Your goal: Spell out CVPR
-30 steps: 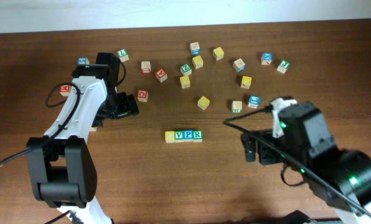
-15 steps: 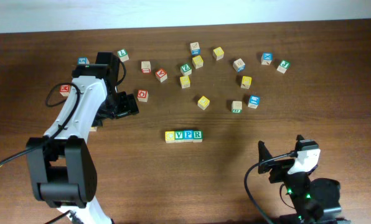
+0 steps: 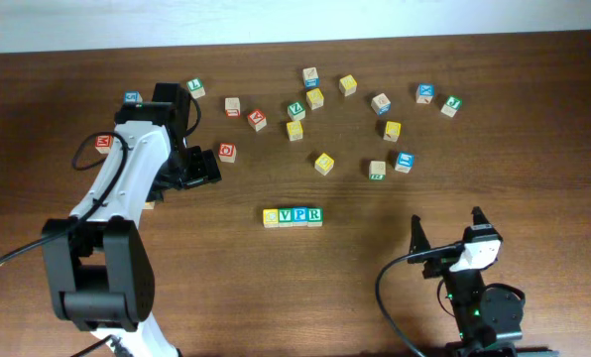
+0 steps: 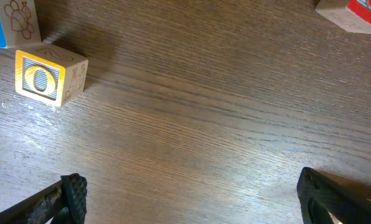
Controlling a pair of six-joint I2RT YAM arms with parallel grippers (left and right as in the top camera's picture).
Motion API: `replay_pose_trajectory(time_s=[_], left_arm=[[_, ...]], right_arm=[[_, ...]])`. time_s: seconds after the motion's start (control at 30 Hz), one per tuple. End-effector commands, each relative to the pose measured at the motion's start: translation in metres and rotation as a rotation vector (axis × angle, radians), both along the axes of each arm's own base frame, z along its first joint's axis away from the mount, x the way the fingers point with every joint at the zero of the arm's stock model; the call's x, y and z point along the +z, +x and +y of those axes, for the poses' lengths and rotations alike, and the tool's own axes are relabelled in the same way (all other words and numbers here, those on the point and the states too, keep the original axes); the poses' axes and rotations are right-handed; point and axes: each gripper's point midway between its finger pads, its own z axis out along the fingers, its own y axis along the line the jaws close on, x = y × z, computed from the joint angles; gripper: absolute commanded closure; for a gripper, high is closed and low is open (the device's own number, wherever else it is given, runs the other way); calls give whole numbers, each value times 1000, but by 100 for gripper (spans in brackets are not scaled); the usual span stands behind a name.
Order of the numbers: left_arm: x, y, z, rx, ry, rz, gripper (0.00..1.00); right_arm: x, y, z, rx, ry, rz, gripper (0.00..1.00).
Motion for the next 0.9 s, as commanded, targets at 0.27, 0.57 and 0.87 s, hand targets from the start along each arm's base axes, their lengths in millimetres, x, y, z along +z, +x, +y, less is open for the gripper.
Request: replay_pose_trajectory(time_s=[0.27,0.57,0.87], left_arm=[[2,3,2,4,10,-8,1],[2,3,2,4,11,-8,1],[2,3,2,3,10,-8,1]], right_arm=[[-2,0,-7,-30,-34,0,2],[-3,0,-9,-42,-77,-1,2],[-2,0,-9,-43,-55,-2,2]])
